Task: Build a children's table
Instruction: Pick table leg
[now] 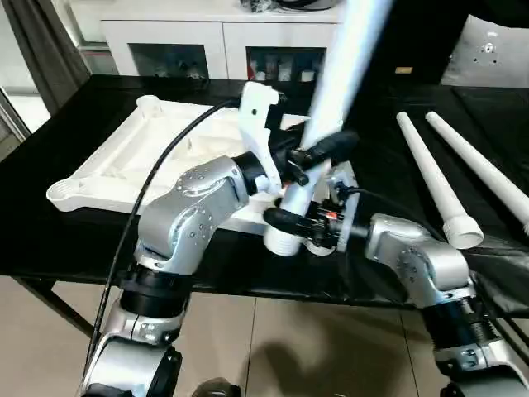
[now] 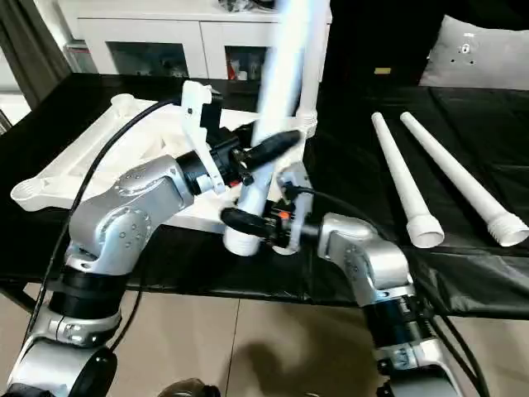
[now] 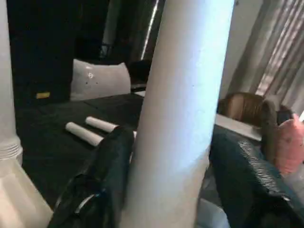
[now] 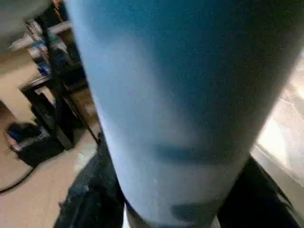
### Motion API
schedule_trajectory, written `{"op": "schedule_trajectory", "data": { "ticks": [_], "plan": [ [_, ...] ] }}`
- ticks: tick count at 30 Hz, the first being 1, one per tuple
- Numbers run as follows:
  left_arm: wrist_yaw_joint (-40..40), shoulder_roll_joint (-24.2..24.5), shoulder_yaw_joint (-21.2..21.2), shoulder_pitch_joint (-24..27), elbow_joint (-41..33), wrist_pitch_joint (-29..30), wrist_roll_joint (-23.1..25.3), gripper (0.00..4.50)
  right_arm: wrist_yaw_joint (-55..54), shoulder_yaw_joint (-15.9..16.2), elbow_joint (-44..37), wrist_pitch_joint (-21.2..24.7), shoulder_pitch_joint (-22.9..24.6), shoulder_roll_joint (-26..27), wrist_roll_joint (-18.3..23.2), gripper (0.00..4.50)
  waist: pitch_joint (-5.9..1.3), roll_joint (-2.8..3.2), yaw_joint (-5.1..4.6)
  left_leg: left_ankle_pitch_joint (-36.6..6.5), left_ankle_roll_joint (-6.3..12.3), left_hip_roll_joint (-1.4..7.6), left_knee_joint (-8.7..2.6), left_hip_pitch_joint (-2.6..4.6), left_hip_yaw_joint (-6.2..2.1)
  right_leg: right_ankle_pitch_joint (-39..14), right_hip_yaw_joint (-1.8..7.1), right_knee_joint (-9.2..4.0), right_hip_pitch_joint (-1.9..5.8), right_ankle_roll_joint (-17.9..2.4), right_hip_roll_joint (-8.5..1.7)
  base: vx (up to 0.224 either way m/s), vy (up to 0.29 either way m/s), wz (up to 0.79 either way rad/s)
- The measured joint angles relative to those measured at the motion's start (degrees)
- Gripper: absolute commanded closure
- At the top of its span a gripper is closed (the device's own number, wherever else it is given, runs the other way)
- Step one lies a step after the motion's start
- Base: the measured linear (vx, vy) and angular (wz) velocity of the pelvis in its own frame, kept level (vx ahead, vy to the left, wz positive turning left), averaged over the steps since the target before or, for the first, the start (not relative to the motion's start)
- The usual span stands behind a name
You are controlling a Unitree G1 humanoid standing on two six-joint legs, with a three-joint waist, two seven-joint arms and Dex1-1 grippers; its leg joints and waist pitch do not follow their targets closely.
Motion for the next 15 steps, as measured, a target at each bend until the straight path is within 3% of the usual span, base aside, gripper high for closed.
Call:
{"op": "schedule_trajectory", "data": {
  "ticks": [5,12,14,15],
  "plan": [
    [-0.37,-0.44,2.37,1.28,-2.56,2.68,-3.94,1.07,-1.63,-0.71,0.07,-1.86,0.02,0.89,-0.26,2.55,-0.01,0.02,-0.13,-0.02,-0.06,0.01,0.0,0.02,0.0,0.0,0.0,0.04,-0.01,0.0,0.0,0.0,0.0,0.0],
    [-1.55,-4.79,5.22,1.32,-3.16,2.69,-10.81,1.07,-8.64,-6.55,1.14,-0.96,0.54,1.59,0.15,2.57,-0.01,0.0,0.01,-0.02,-0.05,-0.05,0.02,0.01,0.02,0.02,0.04,0.0,0.04,-0.03,-0.04,0.0,0.0,0.0],
    [-1.99,-3.47,5.77,1.24,-1.89,1.51,-10.42,1.07,-8.72,-6.77,-1.34,-0.34,1.98,0.87,0.55,2.59,-0.03,0.03,-0.26,-0.02,-0.05,-0.03,-0.02,0.06,0.02,0.01,0.04,0.03,0.02,0.0,-0.02,0.0,0.0,0.0],
    [-2.75,-0.24,5.53,1.29,-0.24,-0.07,-7.75,1.07,-8.74,-7.33,-3.65,-0.41,3.73,0.24,0.8,2.59,-0.06,0.07,-0.45,0.0,-0.07,0.03,-0.07,0.09,0.01,-0.01,0.03,0.03,0.01,0.03,0.03,0.0,0.0,0.0]
  ]
}}
